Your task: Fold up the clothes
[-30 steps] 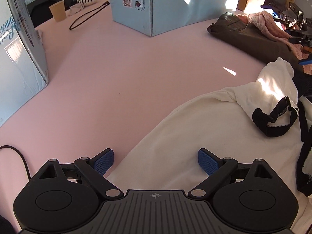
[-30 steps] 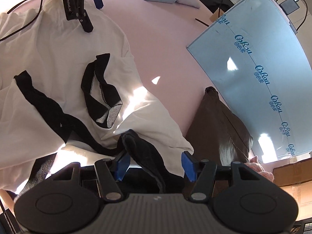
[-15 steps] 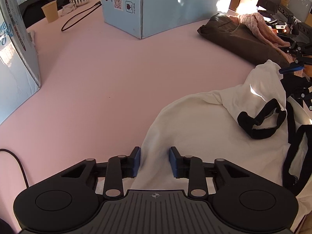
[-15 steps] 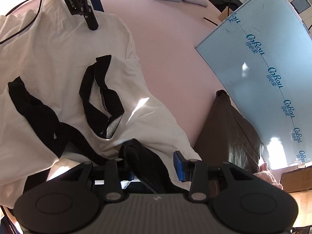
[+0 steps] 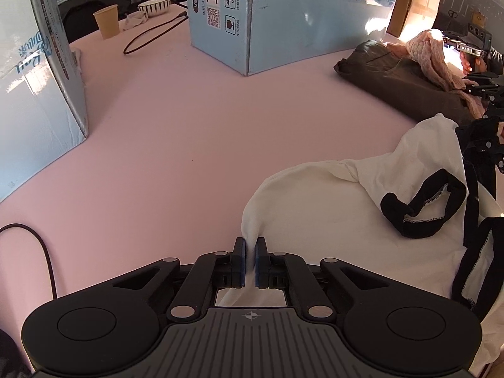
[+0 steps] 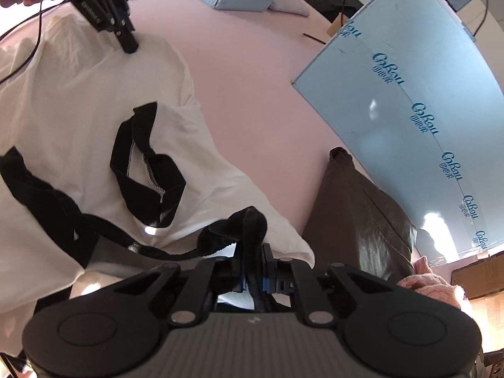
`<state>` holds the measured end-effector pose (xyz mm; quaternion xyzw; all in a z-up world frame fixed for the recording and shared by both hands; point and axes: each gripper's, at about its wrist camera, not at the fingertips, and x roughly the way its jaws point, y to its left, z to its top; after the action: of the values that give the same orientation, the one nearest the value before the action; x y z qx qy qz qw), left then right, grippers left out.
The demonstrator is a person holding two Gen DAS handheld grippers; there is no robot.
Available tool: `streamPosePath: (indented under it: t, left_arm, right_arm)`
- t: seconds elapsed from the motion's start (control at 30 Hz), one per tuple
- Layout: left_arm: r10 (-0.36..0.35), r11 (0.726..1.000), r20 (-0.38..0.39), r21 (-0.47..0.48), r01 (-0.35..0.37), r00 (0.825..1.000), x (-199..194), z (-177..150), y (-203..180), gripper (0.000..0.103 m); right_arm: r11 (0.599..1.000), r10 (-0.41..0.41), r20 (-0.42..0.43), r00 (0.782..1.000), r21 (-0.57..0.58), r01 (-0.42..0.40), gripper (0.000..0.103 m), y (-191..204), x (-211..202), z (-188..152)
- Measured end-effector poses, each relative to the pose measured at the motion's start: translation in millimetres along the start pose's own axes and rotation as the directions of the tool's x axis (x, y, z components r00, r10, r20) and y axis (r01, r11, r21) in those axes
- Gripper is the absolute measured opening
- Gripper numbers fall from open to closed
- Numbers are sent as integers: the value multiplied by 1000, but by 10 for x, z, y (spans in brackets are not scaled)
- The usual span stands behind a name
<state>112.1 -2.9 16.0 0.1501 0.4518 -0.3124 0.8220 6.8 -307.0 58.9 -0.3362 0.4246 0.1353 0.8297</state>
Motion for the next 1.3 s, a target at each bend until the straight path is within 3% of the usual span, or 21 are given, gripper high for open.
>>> streamPosePath:
  t: [0.23,0.43,0.6,0.7,0.8,0.87,0.93,1.0,1.07,1.13,1.23,1.3]
  left_arm:
    - [76,993,58,-95,-70,995,-294,14,293,4]
    - [139,983,85,-134,-127,987,-377,75,599,4]
    - [179,977,69,-127,-170,981,-191,190,829,4]
    - [183,976,15,-120,-180,983,89,259,1000,5]
    - [166,981,-24,-102,-167,986,260,272,1057,8]
    - [165,980,-13,-106,-166,986,202,246,1078,15]
    - [185,973,9,-142,-182,983,96,225,1127,21]
    - [226,965,46,-146,-217,973,-55,187,1136,29]
    - [259,963,97,-101,-249,961,-239,164,1053,33]
    - [246,969,129,-41,-243,961,-364,156,913,38]
    - [223,974,176,-8,-225,959,-503,140,687,41]
    - [143,990,208,-33,-139,968,-575,105,591,43]
  right_arm:
    - [996,-37,92,995,78,30,7,-238,-109,210]
    - [989,-48,144,988,144,26,7,-425,87,464]
    - [989,-64,161,985,140,42,7,-511,359,662]
    - [994,-64,130,989,95,52,8,-496,640,794]
    - [993,-61,61,996,105,54,26,-479,861,824]
    - [989,-66,75,995,141,55,38,-485,818,790]
    - [984,-77,95,993,167,60,64,-488,745,752]
    - [982,-128,144,981,154,106,71,-461,556,691]
    - [983,-160,186,969,122,139,72,-422,370,680]
    - [989,-138,238,961,89,120,77,-394,173,725]
    - [999,-38,295,955,-1,40,82,-326,-8,918]
    - [995,89,294,952,-74,-71,81,-229,-6,1075]
